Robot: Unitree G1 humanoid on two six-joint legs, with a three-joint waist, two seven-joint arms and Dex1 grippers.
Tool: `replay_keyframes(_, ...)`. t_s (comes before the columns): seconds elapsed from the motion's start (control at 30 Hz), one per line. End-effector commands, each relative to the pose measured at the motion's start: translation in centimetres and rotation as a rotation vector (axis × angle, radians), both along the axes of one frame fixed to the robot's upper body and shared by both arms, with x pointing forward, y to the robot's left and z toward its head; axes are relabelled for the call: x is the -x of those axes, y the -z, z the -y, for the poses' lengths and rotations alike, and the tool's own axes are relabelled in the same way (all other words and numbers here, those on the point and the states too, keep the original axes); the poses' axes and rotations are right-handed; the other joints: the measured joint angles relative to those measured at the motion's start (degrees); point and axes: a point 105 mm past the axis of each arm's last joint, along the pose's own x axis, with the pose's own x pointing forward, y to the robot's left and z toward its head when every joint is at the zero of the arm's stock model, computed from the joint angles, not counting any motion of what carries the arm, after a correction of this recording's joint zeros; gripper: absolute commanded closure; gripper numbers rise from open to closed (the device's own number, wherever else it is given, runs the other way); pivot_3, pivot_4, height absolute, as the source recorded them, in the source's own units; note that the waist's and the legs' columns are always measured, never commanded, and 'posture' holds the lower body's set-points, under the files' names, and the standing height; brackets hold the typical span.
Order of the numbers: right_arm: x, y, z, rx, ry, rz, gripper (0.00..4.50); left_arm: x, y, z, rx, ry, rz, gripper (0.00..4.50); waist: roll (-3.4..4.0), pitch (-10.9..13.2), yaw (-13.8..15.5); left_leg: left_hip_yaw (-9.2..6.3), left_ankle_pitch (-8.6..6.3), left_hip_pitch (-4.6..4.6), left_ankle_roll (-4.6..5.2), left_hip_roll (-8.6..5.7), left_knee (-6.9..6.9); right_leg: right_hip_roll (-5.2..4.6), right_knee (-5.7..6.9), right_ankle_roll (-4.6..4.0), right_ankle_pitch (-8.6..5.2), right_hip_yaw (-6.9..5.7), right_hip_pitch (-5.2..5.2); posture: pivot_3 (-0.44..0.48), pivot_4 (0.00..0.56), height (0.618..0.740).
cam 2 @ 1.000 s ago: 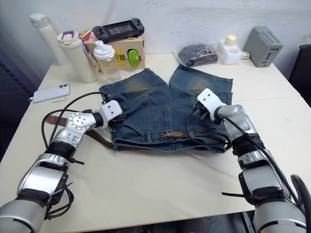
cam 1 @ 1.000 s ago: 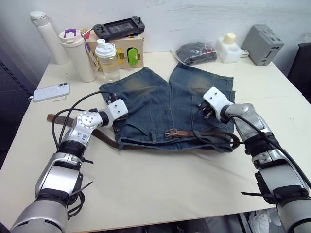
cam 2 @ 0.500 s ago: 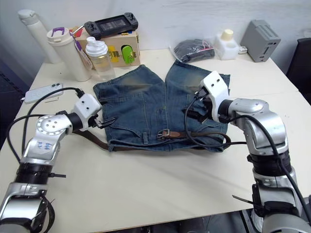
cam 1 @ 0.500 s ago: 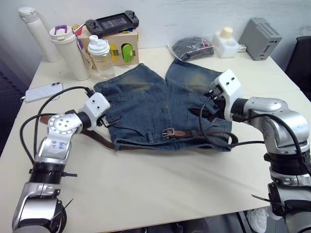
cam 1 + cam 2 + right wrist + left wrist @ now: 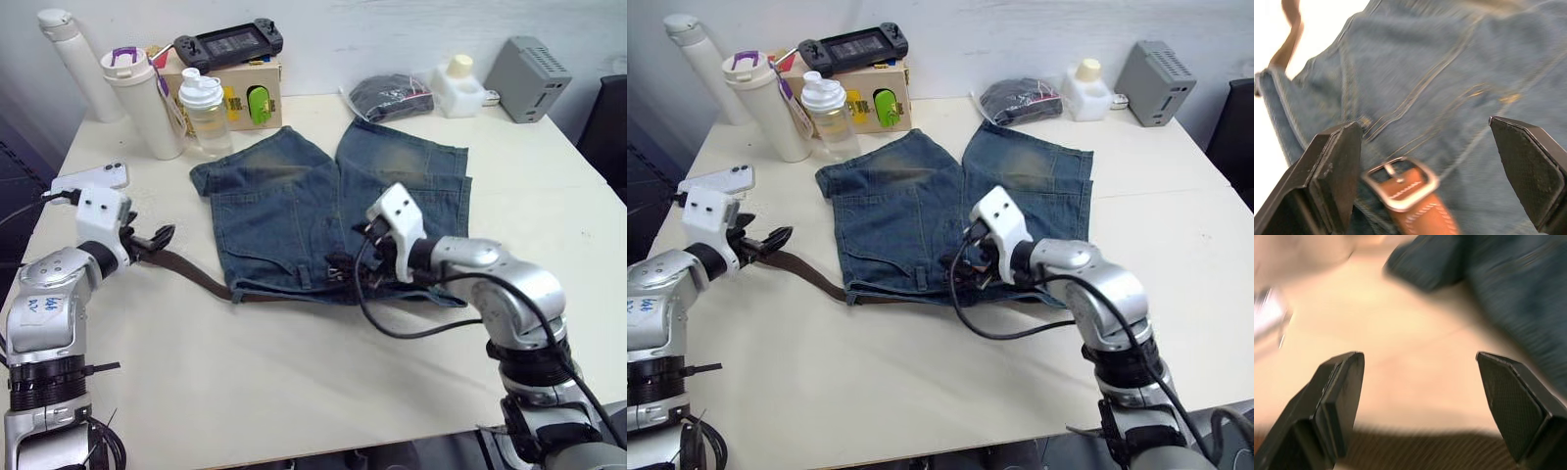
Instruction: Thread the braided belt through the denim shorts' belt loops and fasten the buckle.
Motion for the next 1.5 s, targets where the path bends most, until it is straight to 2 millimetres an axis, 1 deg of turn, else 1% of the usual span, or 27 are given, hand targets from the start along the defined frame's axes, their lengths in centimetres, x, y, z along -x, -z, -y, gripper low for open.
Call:
replay_keyframes(0.03, 2.5, -2.2, -1.6, -0.049, -0.173, 0.130, 0.06, 0.6, -1.1, -2.4, 0.073, -0.201, 0.032, 0.49, -0.03, 0.0, 0.0, 0.00, 0.00, 0.00, 0.00, 0.00, 0.01, 0.00, -0.01, 0.00, 0.00, 0.01, 0.01, 0.000, 0.150, 0.690)
replay_keyframes(0.1, 3.2, -2.3, -1.7, -0.061, -0.219, 0.139, 0.06, 1.1, -0.6, -2.8, 0.065, -0.253, -0.004, 0.49, -0.18, 0.1, 0.0, 0.00, 0.01, 0.00, -0.01, 0.01, 0.03, 0.02, -0.02, 0.00, 0.00, 0.03, 0.02, 0.000, 0.150, 0.690)
replay_keyframes(0.23, 4.1, -2.5, -1.7, -0.070, -0.301, 0.162, 0.06, 1.5, -0.4, -1.7, 0.137, -0.284, -0.010, 0.49, -0.25, 0.1, 0.1, 0.00, 0.01, 0.02, -0.06, 0.05, 0.03, 0.05, -0.02, 0.00, 0.00, 0.07, 0.04, 0.000, 0.150, 0.690)
replay_keyframes(0.3, 4.3, -2.5, -1.5, -0.063, -0.340, 0.163, 0.06, 1.7, -0.1, -0.7, 0.159, -0.293, -0.026, 0.49, -0.26, 0.1, 0.1, 0.00, 0.01, 0.02, -0.06, 0.06, 0.03, 0.05, -0.03, 0.00, 0.00, 0.10, 0.03, 0.000, 0.150, 0.690)
replay_keyframes(0.4, 4.7, -1.8, -0.8, -0.009, -0.420, 0.157, 0.06, 2.3, 0.5, -0.2, 0.196, -0.364, -0.038, 0.49, -0.28, 0.0, 0.3, -0.01, 0.01, 0.02, -0.07, 0.06, 0.05, 0.05, -0.04, 0.00, 0.00, 0.12, 0.05, 0.000, 0.150, 0.690)
replay_keyframes(0.5, 4.9, -1.1, -1.1, 0.032, -0.468, 0.155, 0.06, 2.8, 1.0, -0.3, 0.230, -0.403, -0.056, 0.49, -0.35, 0.0, 0.2, -0.01, 0.03, 0.03, -0.11, 0.11, 0.05, 0.08, -0.05, 0.00, 0.00, 0.12, 0.06, 0.000, 0.150, 0.690)
replay_keyframes(0.53, 4.9, -1.0, -1.2, 0.037, -0.478, 0.155, 0.06, 2.8, 1.3, 0.0, 0.233, -0.418, -0.067, 0.49, -0.35, 0.0, 0.1, 0.00, 0.03, 0.03, -0.14, 0.13, 0.03, 0.09, -0.05, -0.01, 0.00, 0.13, 0.04, 0.000, 0.150, 0.690)
replay_keyframes(0.67, 5.4, -1.1, -2.6, 0.011, -0.518, 0.165, 0.06, 2.8, 3.0, 0.7, 0.281, -0.448, -0.120, 0.49, -0.36, 0.0, 0.3, 0.00, 0.02, 0.03, -0.18, 0.16, 0.02, 0.10, -0.05, -0.02, -0.01, 0.10, 0.05, 0.000, 0.150, 0.690)
replay_keyframes(0.73, 5.6, -1.3, -3.0, -0.008, -0.525, 0.169, 0.06, 2.4, 3.7, 1.5, 0.291, -0.447, -0.142, 0.49, -0.36, 0.0, 0.5, 0.00, 0.03, 0.03, -0.18, 0.16, 0.03, 0.10, -0.06, -0.02, -0.01, 0.11, 0.05, 0.000, 0.150, 0.690)
replay_keyframes(0.8, 5.7, -1.5, -3.3, -0.022, -0.528, 0.173, 0.06, 2.7, 4.7, 1.4, 0.262, -0.477, -0.174, 0.49, -0.36, 0.0, 0.8, 0.00, 0.02, 0.03, -0.18, 0.16, 0.04, 0.09, -0.06, -0.02, -0.01, 0.11, 0.06, 0.000, 0.150, 0.690)
replay_keyframes(0.9, 5.7, -1.6, -3.5, -0.029, -0.527, 0.177, 0.06, 3.8, 6.4, 1.1, 0.266, -0.504, -0.226, 0.49, -0.36, 0.0, 1.0, 0.00, 0.02, 0.07, -0.19, 0.15, 0.05, 0.08, -0.05, -0.02, -0.01, 0.14, 0.07, 0.000, 0.150, 0.690)
replay_keyframes(0.97, 5.7, -1.7, -3.4, -0.030, -0.521, 0.180, 0.06, 4.3, 7.0, 1.2, 0.294, -0.503, -0.233, 0.49, -0.33, 0.0, 0.9, 0.02, 0.00, 0.11, -0.22, 0.15, 0.04, 0.10, -0.05, -0.03, -0.01, 0.16, 0.07, 0.000, 0.150, 0.690)
replay_keyframes(1.07, 5.5, -1.8, -3.4, -0.035, -0.513, 0.185, 0.06, 4.8, 7.4, 1.2, 0.328, -0.515, -0.227, 0.49, -0.30, 0.0, 0.9, 0.03, -0.01, 0.13, -0.24, 0.16, 0.03, 0.09, -0.04, -0.04, -0.02, 0.17, 0.08, 0.000, 0.150, 0.690)
replay_keyframes(1.17, 5.6, -2.2, -3.7, -0.050, -0.514, 0.195, 0.00, 4.7, 7.7, 1.5, 0.375, -0.500, -0.229, 1.26, -0.27, 0.0, 0.9, 0.05, -0.01, 0.16, -0.24, 0.16, 0.04, 0.09, -0.03, -0.04, -0.02, 0.18, 0.10, 0.000, 0.150, 0.690)
replay_keyframes(1.2, 5.6, -2.3, -3.7, -0.053, -0.513, 0.198, 0.00, 4.7, 7.9, 1.6, 0.391, -0.496, -0.233, 1.65, -0.24, 0.0, 1.0, 0.06, -0.01, 0.17, -0.24, 0.16, 0.04, 0.09, -0.03, -0.04, -0.02, 0.18, 0.10, 0.000, 0.150, 0.690)
replay_keyframes(1.33, 5.3, -2.4, -3.5, -0.051, -0.493, 0.206, 0.00, 4.5, 8.3, 2.1, 0.415, -0.482, -0.249, 3.49, -0.20, -0.1, 1.2, 0.06, -0.01, 0.20, -0.24, 0.15, 0.05, 0.08, -0.02, -0.04, -0.02, 0.18, 0.14, 0.000, 0.150, 0.690)
replay_keyframes(1.4, 5.3, -2.4, -3.4, -0.049, -0.482, 0.206, 0.00, 4.2, 8.7, 2.7, 0.449, -0.463, -0.260, 4.44, -0.18, -0.1, 1.2, 0.05, -0.01, 0.20, -0.24, 0.15, 0.08, 0.07, -0.01, -0.04, -0.02, 0.18, 0.17, 0.000, 0.150, 0.690)
replay_keyframes(1.5, 5.4, -2.4, -3.2, -0.050, -0.470, 0.207, 0.00, 3.7, 8.7, 3.5, 0.523, -0.437, -0.243, 4.48, -0.10, -0.1, 1.3, 0.05, -0.01, 0.28, -0.24, 0.15, 0.08, 0.06, -0.01, -0.04, -0.02, 0.18, 0.24, 0.000, 0.150, 0.690)
